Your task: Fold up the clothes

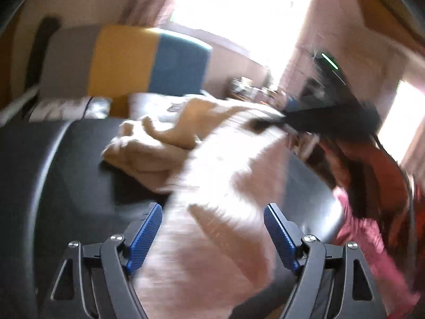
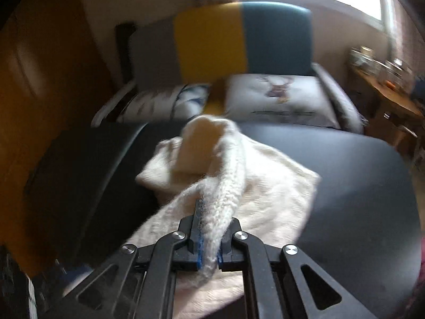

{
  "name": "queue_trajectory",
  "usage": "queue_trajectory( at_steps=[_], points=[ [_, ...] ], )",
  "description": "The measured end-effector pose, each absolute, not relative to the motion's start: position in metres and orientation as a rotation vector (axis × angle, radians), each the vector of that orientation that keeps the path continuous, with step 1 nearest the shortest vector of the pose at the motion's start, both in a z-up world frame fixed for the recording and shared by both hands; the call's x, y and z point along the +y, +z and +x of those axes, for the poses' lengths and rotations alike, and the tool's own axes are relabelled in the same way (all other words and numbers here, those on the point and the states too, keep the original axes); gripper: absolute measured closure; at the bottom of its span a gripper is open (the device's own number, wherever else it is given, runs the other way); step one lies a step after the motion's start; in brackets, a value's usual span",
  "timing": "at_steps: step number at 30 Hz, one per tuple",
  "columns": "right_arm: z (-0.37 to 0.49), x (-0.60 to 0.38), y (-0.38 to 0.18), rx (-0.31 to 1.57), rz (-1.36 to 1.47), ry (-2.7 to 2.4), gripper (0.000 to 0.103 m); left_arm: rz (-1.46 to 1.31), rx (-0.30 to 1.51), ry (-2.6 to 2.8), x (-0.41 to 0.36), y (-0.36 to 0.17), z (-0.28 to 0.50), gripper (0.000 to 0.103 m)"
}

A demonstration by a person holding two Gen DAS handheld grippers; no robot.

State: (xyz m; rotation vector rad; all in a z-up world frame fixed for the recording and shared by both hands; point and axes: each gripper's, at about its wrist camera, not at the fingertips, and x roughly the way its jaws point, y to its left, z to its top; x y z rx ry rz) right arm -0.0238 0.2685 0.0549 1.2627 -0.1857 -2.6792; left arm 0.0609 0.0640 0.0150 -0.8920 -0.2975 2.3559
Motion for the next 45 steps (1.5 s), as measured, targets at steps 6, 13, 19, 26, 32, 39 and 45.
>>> queue_trajectory(
  at_steps=[6,13,19,26,32,39,45],
  points=[
    [0.009,0.352,0.036,-0.440,1.294,-2.775,0.097,-1.078,-0.632,2.399,0.024,-0.008,0.012,0.021],
    [0.032,0.441,-0.040,-0.654,1.515,-2.854,0.097,-1.267,-0.627,2.342,0.041,-0.036,-0.032,0.017],
    [0.045,0.465,-0.094,-0.782,1.604,-2.781,0.083,-1.378,-0.398,2.319,0.106,-0.061,-0.058,0.017],
    [0.081,0.455,-0.033,-0.578,1.407,-3.062,0.076,-1.356,-0.176,2.362,0.164,-0.065,-0.073,0.016],
    [0.066,0.413,-0.043,-0.485,1.479,-2.781,0.068,-1.297,0.206,2.486,0.203,-0.071,-0.084,0.016],
    [0.049,0.370,-0.087,-0.285,1.648,-2.727,0.065,-1.318,0.341,2.448,0.196,-0.099,-0.096,0.009],
    [0.045,0.364,-0.087,-0.317,1.620,-2.715,0.075,-1.225,0.461,2.418,0.194,-0.089,-0.083,0.081]
  ],
)
